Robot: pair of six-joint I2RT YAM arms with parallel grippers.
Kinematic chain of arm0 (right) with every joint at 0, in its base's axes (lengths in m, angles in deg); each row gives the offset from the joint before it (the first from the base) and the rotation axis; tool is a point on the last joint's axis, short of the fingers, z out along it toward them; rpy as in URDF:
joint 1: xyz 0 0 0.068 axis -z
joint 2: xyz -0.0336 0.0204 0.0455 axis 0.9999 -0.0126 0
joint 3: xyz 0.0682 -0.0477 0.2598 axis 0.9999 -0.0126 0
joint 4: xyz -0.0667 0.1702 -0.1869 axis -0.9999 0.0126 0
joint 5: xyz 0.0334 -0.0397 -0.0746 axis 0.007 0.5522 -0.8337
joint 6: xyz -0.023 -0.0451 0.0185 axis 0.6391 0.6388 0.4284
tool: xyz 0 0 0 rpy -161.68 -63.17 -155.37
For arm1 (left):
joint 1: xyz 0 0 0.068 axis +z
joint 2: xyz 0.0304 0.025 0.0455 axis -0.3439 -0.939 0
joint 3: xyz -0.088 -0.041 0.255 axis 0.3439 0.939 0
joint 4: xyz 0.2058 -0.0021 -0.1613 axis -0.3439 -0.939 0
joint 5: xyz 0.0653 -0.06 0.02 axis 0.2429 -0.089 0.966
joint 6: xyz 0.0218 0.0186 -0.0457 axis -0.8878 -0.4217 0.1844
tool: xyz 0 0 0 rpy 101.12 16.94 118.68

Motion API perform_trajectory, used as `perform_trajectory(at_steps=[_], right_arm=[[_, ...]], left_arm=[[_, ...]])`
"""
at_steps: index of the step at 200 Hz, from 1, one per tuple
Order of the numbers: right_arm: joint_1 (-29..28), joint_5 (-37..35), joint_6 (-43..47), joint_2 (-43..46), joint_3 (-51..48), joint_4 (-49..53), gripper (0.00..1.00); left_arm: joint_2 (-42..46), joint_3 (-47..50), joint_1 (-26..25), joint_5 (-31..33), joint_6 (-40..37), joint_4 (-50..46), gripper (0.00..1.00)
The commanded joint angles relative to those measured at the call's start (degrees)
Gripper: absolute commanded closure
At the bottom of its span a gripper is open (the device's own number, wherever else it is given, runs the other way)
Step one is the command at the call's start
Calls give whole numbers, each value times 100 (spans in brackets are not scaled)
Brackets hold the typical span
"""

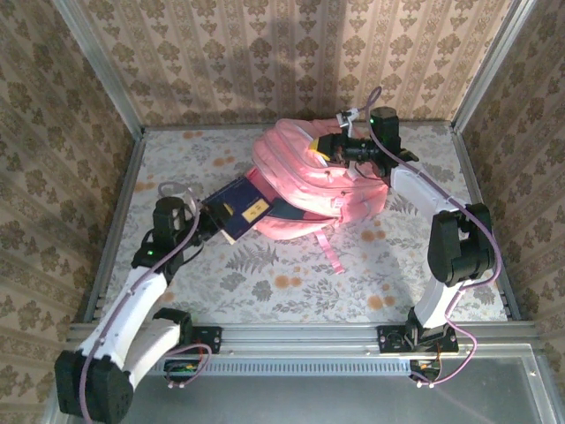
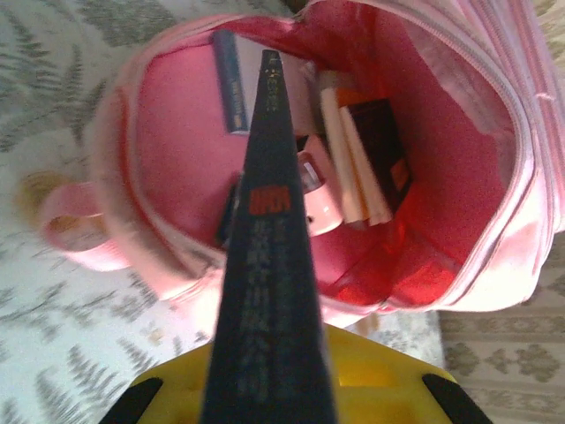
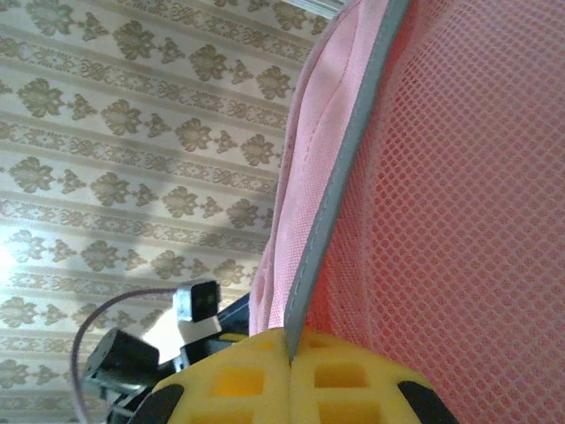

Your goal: Pack the student bag

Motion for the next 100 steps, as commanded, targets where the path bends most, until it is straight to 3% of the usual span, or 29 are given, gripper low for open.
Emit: perform_trajectory(at_steps=[1,100], right_arm=[[34,694,-678,412,93,-1240,100],[59,941,-1271,383,111,-1981,100]], left_arm=[[-332,-25,-75,-401,582,1837,100],[-2986,-632,-938,-791,1598,4903,100]])
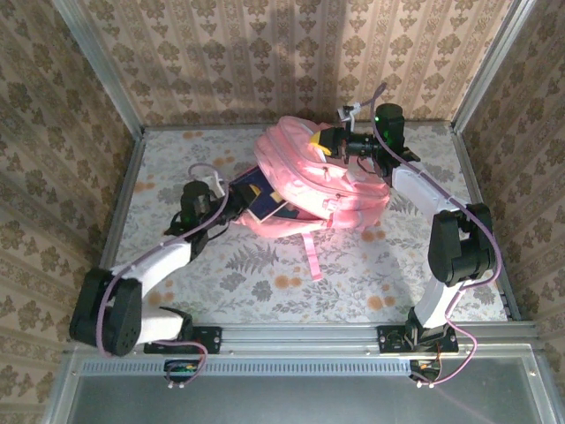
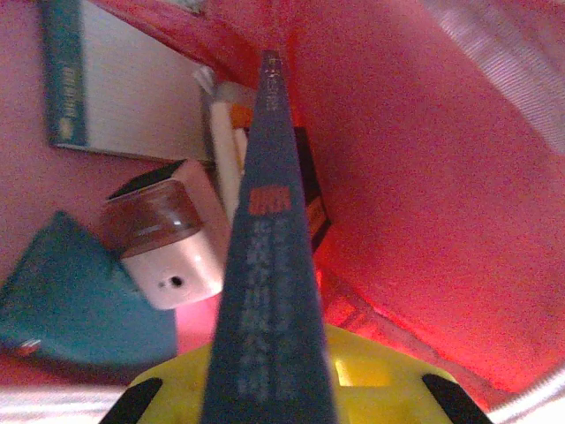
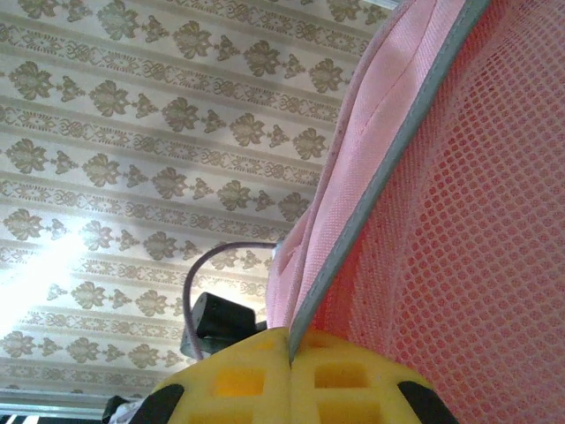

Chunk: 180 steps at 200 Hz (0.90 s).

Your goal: Pack the student bag

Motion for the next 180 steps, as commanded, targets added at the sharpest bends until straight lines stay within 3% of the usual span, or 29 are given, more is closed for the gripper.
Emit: perform_trajectory(at_steps=[1,31,87,98,132,158,180], right_arm=[[-2,469,-231,384,132,-1001,100],[-10,499,-222,434,80,-1033,100],[-14,408,-113,548,-35,-957,100],[-13,309,19,585,-86,-824,100],[2,55,163,621,-294,-767,100],[7,-296,334,672,-470,-632,100],[19,-644,539,750,-589,-450,100]], left_arm=[[-445,-441,-223,-274,393,1480,100],[-1378,-925,-504,-342,738,2168,100],[-2922,-2271,-985,-254,474,1594,100],[-3208,-2519,-1072,-218,473,1556,92],[-3991,-3263,-1274,-406,608,1400,47],[-3677,-2862,-1191,-297,520,1265,34],[-3084,-2204,-985,-152,389,1040,30]])
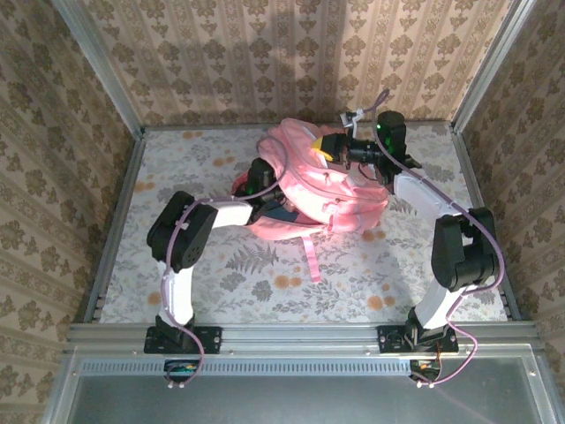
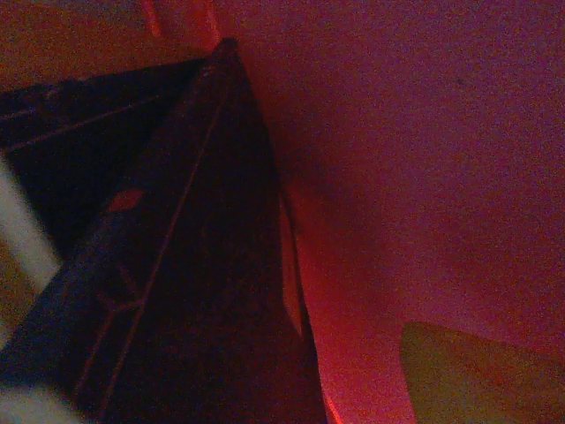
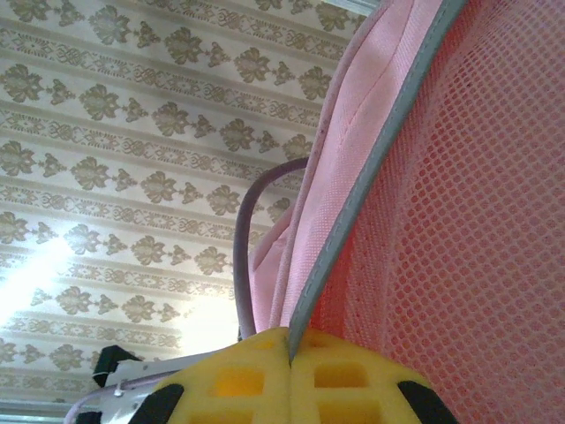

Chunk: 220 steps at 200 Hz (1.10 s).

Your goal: Pack the student bag

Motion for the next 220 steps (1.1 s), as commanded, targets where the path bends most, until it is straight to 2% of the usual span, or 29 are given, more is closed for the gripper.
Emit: perform_trajectory(at_steps=[1,43,62,85,95,102,117,123,141,157,174,188,204,220], right_arm=[[0,-363,347,470,-41,-294,100],[60,-894,487,558,-164,-184,100],[31,-1213,528,541,-248,-75,100],[-121,-1465,570,442,-292,13,100],[-238,-1698,727,432,-284,206,100],[-338,-1953,829,433,-293,361,100],[-604,-2606,934,411,-330,536,100],[-717,-2897,949,392,-344,585,100],[-1013,-3554,832,218,-338,521,100],[-1266,-3889,660,-24,-249,408,100],[-1526,-4215,562,-273,-65,506,100],[-1749,-4545,559,-434,203,904,100],[-1960,-4858,557,-530,402,1185,100],[-2097,-5120,558,-543,536,1415,100]], left_arm=[[682,569,228,88,-199,-202,30],[1764,1905,711,215,-277,-245,29],[2149,2185,844,-28,-359,-141,28],[2711,2417,1238,-179,-543,-524,28],[3072,2466,1361,-149,-748,-1016,28],[3400,2448,1411,9,-1000,-1693,29],[4151,2205,1467,808,-1753,-3690,30],[4373,2144,1467,1091,-1997,-4179,31],[5089,2227,1480,1700,-2319,-4872,35],[5481,2265,1468,1879,-2453,-5205,38],[5570,2189,1291,1931,-2588,-5539,41],[5489,2094,929,2167,-2715,-5766,43],[5299,1952,134,2661,-2821,-6010,44],[4999,1806,-410,2923,-2813,-6138,46]])
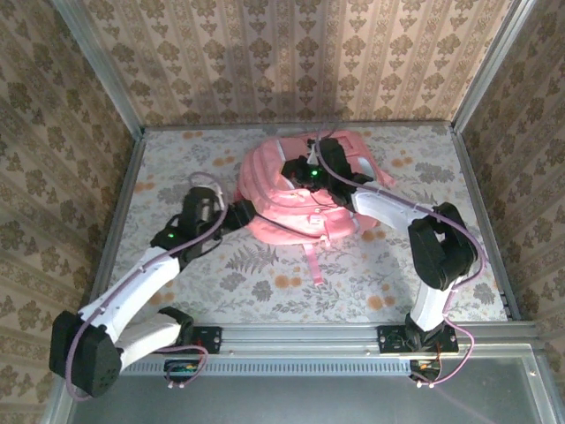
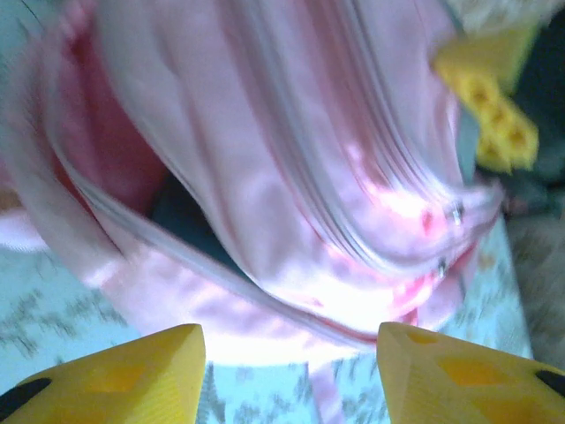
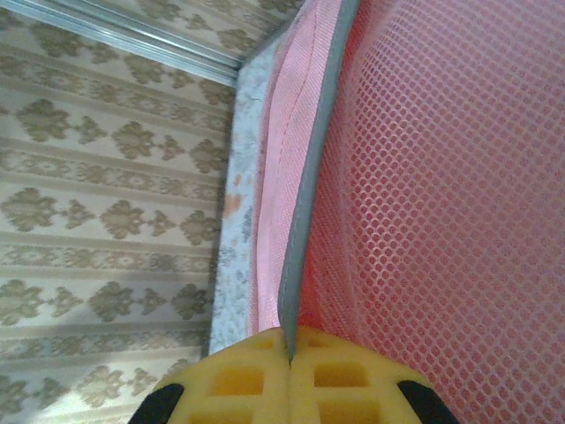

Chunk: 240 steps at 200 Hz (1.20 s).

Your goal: Pack the student bag

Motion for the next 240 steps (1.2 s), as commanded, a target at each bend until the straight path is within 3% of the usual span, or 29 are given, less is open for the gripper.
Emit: perform_trajectory(at_steps=[1,8,35,59,87,123,168,240], right_arm=[[-148,-938,-75,17,463,297,100],[-185,-1041,34,46,538,442,100],[-145,-1475,711,307,668,1223,74],[6,-1843,1108,608,577,1752,71],[244,-1832,1376,951,452,2094,58],[492,-2526,1504,1878,-120,2629,58],[943,-3271,874,3318,-1263,2786,70],[1448,-2697,552,4487,-2530,2387,72]], left_arm=[[-318,-320,-656,684,-323,-657,46],[-451,-368,-856,728,-319,-688,47],[-860,-533,-1484,971,-420,-750,49],[-1244,-704,-2010,1236,-371,-679,49],[-2107,-1343,-2594,1450,-322,-778,45],[-3248,-2542,-3102,1869,-401,-1461,40],[-4467,-3475,-3279,1523,3,-1726,38],[-5697,-4292,-3361,2124,969,-2308,42]])
